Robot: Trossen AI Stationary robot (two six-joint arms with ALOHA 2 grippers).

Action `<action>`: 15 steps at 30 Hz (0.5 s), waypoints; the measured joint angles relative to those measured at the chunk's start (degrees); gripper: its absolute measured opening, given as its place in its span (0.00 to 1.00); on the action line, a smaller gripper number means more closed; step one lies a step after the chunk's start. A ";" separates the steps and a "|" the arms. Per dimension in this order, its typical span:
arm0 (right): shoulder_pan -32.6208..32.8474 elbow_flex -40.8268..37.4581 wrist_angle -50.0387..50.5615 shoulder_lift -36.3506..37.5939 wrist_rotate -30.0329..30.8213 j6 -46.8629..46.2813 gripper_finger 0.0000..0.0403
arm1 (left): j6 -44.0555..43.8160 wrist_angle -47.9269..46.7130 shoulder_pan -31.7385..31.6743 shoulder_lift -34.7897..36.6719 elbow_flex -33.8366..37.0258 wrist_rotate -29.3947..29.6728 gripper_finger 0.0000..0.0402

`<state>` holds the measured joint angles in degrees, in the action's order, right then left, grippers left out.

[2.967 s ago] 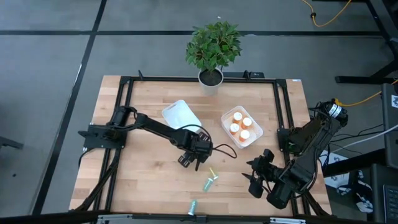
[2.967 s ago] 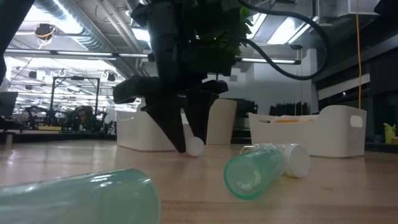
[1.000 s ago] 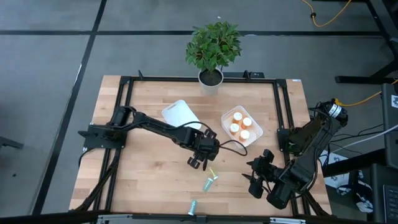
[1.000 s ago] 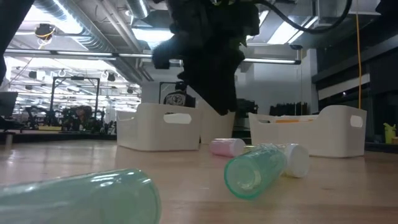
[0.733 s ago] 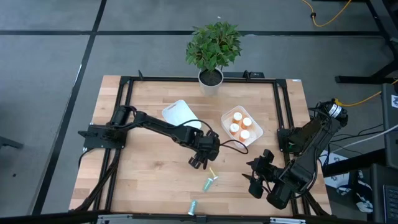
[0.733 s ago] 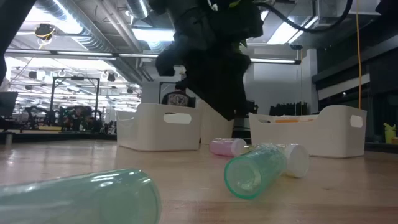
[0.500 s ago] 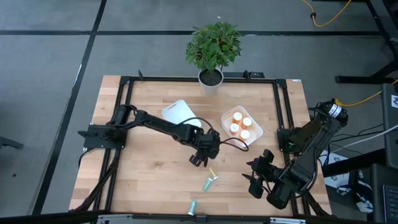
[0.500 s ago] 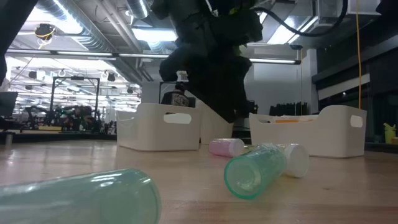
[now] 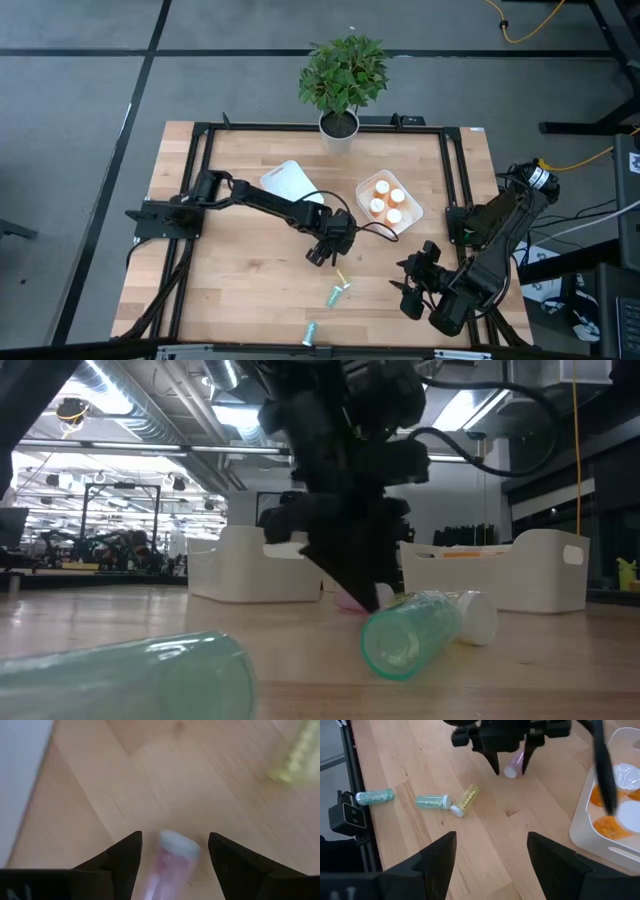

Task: Pick and place medicine bottles into bin by pill shape (circle, oval)
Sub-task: Put the pink pill bottle into the left white bin

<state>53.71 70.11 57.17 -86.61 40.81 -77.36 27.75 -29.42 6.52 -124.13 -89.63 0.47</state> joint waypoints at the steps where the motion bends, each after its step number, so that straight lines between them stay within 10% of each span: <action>1: -0.01 0.00 -0.01 0.00 0.00 0.00 0.61 | 0.00 0.61 -0.04 -0.20 -0.04 0.10 0.55; 15: -0.02 0.00 0.04 -0.02 0.05 0.00 0.61 | -0.74 -1.40 -0.04 -0.24 -0.02 1.83 0.40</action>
<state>53.69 70.11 57.21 -86.63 40.86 -77.36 27.01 -30.82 6.48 -124.36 -89.65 2.30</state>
